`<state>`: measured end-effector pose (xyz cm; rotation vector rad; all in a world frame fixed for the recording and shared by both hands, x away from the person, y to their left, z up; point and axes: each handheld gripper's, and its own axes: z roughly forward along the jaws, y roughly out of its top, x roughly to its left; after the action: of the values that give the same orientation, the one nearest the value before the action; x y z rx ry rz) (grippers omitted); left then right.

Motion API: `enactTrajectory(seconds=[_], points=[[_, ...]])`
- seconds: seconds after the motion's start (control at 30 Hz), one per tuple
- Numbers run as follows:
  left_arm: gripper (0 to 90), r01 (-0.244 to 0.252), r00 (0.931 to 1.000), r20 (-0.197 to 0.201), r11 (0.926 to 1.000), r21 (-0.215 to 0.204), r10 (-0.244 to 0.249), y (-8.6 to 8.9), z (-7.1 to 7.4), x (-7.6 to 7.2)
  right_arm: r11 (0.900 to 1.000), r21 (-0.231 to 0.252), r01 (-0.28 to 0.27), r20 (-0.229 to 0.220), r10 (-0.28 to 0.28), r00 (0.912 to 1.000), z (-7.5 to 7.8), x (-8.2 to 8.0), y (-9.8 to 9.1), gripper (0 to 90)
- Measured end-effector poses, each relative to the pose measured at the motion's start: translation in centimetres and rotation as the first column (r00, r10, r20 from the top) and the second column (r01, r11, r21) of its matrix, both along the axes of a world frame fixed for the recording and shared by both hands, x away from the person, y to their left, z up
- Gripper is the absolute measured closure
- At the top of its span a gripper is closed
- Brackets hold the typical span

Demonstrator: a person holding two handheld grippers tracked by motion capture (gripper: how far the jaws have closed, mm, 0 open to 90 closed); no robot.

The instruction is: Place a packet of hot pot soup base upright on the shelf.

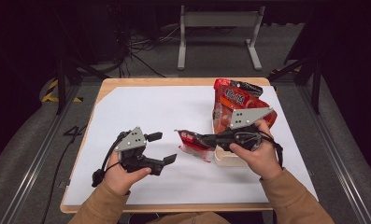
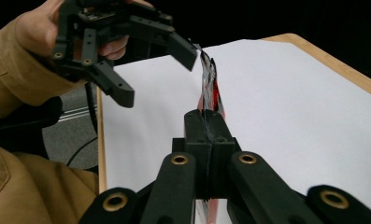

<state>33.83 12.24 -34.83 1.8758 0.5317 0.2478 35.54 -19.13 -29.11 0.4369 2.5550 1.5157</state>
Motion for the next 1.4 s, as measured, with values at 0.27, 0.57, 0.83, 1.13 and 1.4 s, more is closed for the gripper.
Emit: enactTrajectory(seconds=[0.27, 0.57, 0.83, 1.13, 1.4], points=[[21.7, 0.081, 0.9967, -0.004, 0.9960, -0.038, -0.081, -0.8, 0.3, 0.9, 0.9945, -0.022, -0.102, 0.002, 0.103, 0.9947, -0.2, -0.4, 0.8, 89.7], [32.4, 0.155, 0.9879, 0.008, 0.9859, -0.063, -0.155, -1.7, 0.5, 1.4, 0.9907, -0.015, -0.136, 0.007, 0.136, 0.9907, -0.3, -0.5, 1.2, 89.6], [49.8, 0.202, 0.9793, 0.015, 0.9768, -0.069, -0.202, -2.5, 0.3, 1.9, 0.9902, -0.004, -0.139, 0.010, 0.140, 0.9902, -0.5, -0.3, 1.3, 89.5], [77.7, 0.220, 0.9751, -0.012, 0.9727, -0.073, -0.222, -3.0, 0.5, 1.4, 0.9964, 0.021, -0.082, 0.018, 0.082, 0.9965, -0.7, 0.0, 0.7, 89.5], [89.9, 0.237, 0.9708, -0.021, 0.9683, -0.079, -0.239, -3.3, 0.8, 1.5, 0.9979, 0.053, -0.036, 0.014, 0.036, 0.9993, -0.9, 0.0, 0.1, 82.4]])
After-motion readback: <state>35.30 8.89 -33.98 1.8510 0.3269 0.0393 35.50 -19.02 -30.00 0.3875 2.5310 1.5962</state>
